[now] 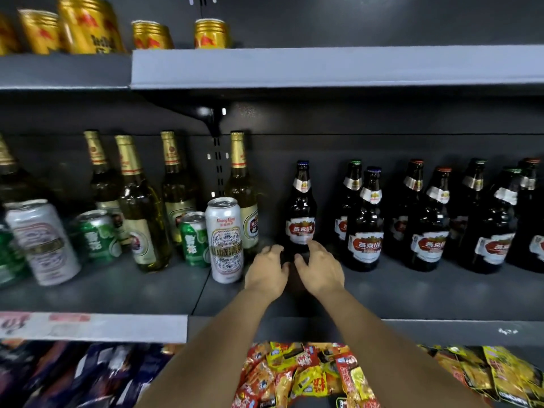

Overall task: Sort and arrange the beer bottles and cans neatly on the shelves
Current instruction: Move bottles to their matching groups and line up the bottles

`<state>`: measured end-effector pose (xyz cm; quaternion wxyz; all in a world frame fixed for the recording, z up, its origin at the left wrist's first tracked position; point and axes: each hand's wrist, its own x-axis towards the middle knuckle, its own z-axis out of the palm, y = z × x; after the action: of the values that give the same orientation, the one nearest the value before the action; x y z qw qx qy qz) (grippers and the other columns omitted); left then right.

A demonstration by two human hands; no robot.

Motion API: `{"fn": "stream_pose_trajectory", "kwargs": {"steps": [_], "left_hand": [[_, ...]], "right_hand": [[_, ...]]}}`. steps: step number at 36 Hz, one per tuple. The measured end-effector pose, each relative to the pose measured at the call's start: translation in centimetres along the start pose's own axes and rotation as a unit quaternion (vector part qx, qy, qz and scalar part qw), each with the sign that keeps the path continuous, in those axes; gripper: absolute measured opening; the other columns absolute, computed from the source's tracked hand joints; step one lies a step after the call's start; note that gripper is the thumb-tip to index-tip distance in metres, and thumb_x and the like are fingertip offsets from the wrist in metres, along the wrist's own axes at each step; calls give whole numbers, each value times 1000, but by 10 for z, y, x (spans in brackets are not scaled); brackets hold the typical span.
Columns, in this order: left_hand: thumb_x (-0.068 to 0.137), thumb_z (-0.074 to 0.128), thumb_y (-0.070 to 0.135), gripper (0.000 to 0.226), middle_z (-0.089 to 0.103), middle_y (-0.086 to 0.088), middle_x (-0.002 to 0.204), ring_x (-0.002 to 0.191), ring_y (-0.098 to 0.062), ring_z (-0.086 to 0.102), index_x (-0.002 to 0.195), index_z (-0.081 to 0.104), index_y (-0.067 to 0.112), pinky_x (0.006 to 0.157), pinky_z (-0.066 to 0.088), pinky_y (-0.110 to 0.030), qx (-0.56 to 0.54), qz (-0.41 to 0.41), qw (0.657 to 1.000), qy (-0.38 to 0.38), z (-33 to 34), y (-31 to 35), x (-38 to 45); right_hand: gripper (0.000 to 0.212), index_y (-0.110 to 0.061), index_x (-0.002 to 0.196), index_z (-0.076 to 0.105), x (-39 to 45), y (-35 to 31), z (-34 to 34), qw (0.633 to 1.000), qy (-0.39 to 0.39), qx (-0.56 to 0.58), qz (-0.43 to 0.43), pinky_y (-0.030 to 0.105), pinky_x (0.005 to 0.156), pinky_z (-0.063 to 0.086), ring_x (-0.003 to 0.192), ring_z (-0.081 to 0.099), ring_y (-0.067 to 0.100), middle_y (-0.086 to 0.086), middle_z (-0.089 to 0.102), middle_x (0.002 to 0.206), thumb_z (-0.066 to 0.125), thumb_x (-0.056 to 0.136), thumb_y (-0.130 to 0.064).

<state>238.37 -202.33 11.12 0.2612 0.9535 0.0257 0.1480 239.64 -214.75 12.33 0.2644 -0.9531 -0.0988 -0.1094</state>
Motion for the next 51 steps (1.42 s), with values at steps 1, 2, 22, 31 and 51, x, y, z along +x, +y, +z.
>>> {"fn": "stream_pose_trajectory", "kwargs": {"steps": [1,2,22,31,51], "left_hand": [[97,52,24,44,49,-11,137,126,-28,48,139,45,13,102,41,-36,13,3,1000,5,-3,-2,-9],[97,52,26,44,50,-10,137,125,-28,48,139,46,14,101,41,-36,24,3,1000,11,-6,-4,-17],[100,42,42,47,44,-7,141,133,-27,36,140,42,17,103,38,-41,180,-234,955,24,-178,-189,-241],[99,42,47,50,46,-8,141,132,-29,39,139,44,19,101,43,-42,191,-384,904,-4,-261,-315,-401],[99,39,51,49,52,-9,135,125,-31,46,132,49,16,93,47,-43,177,-528,830,19,-355,-500,-563]], "right_hand": [[48,-15,142,41,-5,-2,-1,1000,-2,-3,-7,33,98,40,126,48,26,6,48,142,45,99,-36],[49,-15,143,40,-10,-4,-1,1000,-5,-5,-15,33,100,39,128,48,26,6,48,144,45,99,-36],[52,-20,149,33,-153,-212,85,958,-132,-31,-251,35,111,29,141,31,24,0,21,160,41,101,-39],[67,-16,152,20,-271,-345,180,923,-278,-20,-265,39,95,43,133,42,30,2,17,160,43,98,-50],[67,-16,151,24,-392,-569,328,805,-383,-92,-443,42,109,26,140,29,29,4,21,158,40,97,-53]]}}
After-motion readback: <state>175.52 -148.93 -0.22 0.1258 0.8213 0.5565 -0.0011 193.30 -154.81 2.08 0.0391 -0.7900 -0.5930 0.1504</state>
